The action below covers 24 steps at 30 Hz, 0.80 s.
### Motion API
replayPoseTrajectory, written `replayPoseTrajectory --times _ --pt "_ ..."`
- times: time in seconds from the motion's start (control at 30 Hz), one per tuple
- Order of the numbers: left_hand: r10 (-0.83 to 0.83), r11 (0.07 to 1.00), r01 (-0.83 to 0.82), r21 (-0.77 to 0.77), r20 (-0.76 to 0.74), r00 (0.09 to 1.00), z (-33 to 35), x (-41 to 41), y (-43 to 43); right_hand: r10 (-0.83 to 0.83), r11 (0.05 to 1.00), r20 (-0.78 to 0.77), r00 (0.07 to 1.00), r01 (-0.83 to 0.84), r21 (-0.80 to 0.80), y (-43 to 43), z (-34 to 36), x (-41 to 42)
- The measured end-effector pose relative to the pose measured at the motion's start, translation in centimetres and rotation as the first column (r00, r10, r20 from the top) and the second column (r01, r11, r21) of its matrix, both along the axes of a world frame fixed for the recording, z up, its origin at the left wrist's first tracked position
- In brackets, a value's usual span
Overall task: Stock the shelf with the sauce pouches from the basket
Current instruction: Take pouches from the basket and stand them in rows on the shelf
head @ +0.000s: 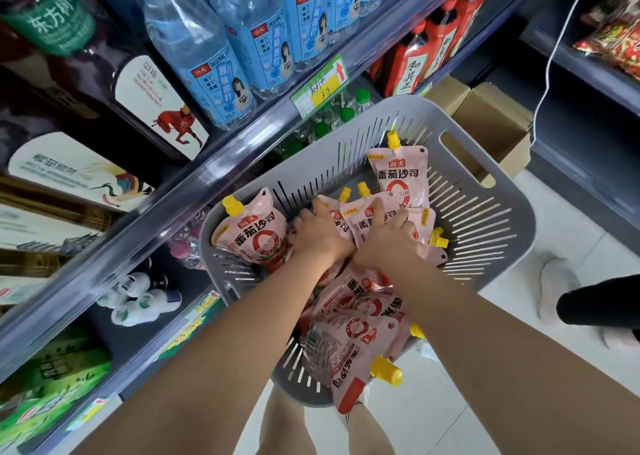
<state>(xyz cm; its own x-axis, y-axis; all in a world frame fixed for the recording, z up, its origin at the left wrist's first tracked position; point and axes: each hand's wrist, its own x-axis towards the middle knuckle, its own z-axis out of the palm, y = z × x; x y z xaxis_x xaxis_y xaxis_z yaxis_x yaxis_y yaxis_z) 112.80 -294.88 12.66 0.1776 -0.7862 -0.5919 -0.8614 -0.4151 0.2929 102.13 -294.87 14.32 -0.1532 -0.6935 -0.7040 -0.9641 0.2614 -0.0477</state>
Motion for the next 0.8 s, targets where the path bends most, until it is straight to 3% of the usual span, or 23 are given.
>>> replayPoseTrajectory --times 0.1,0.2,0.43,0.53,0.8 --pt "-0.001 1.0 0.001 -0.018 0.011 1.0 0.7 0.3 0.4 0.002 1.0 -0.004 1.0 -0.002 -0.028 0.1 0.4 -0.3" --pt "0.015 0.995 -0.016 -0.095 -0.01 1.0 1.6 0.4 1.1 -0.096 0.986 0.063 0.993 0.104 -0.132 0.2 1.7 -0.9" --pt "0.138 0.888 -0.178 -0.423 -0.124 0.983 6.3 -0.1 2.6 -0.165 0.882 0.293 0.942 0.274 -0.384 -0.4 6.6 -1.5" --pt "0.207 0.817 -0.274 -0.507 -0.185 0.961 8.8 -0.3 3.3 -0.116 0.838 0.362 0.925 0.287 -0.465 -0.3 9.9 -1.5" --pt "0.268 0.641 -0.364 -0.675 -0.248 0.931 18.6 3.5 7.9 0.12 0.728 0.333 0.935 0.145 -0.67 2.8 19.5 0.3"
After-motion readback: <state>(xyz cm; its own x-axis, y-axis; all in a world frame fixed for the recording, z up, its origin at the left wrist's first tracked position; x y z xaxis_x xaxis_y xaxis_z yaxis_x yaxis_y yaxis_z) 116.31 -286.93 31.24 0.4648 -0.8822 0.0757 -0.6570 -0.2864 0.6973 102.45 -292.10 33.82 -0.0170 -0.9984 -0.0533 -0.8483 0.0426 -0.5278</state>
